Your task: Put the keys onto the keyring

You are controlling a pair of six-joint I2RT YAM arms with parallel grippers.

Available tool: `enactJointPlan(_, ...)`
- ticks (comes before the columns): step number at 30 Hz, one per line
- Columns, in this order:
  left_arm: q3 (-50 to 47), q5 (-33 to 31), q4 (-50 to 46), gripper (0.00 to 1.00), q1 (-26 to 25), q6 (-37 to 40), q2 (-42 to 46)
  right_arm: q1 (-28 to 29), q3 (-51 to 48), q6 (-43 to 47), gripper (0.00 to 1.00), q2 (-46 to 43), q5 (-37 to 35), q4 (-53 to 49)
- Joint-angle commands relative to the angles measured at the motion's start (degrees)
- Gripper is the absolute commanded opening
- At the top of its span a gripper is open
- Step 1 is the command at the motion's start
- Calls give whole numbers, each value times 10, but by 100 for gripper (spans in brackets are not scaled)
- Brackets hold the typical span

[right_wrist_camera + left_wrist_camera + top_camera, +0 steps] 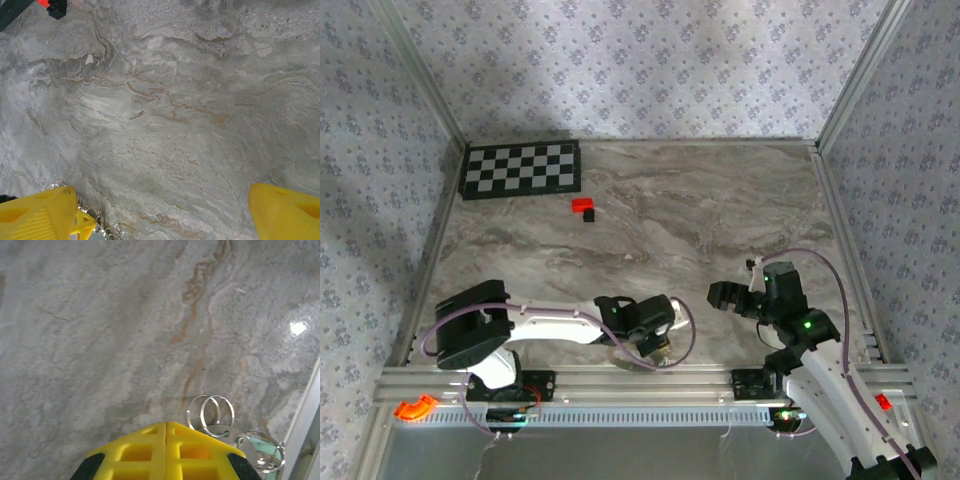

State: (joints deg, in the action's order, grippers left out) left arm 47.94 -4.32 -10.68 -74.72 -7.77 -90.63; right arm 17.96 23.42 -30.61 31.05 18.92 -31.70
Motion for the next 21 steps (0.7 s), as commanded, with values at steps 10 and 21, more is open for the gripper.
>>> enactJointPlan(10, -51, 89, -64, 37, -40, 90, 147, -3, -42, -21, 95, -9, 13, 25)
enactJointPlan(21, -29, 58, -45, 44, -80, 112, 55, -1, -53, -34, 98, -10, 20, 40)
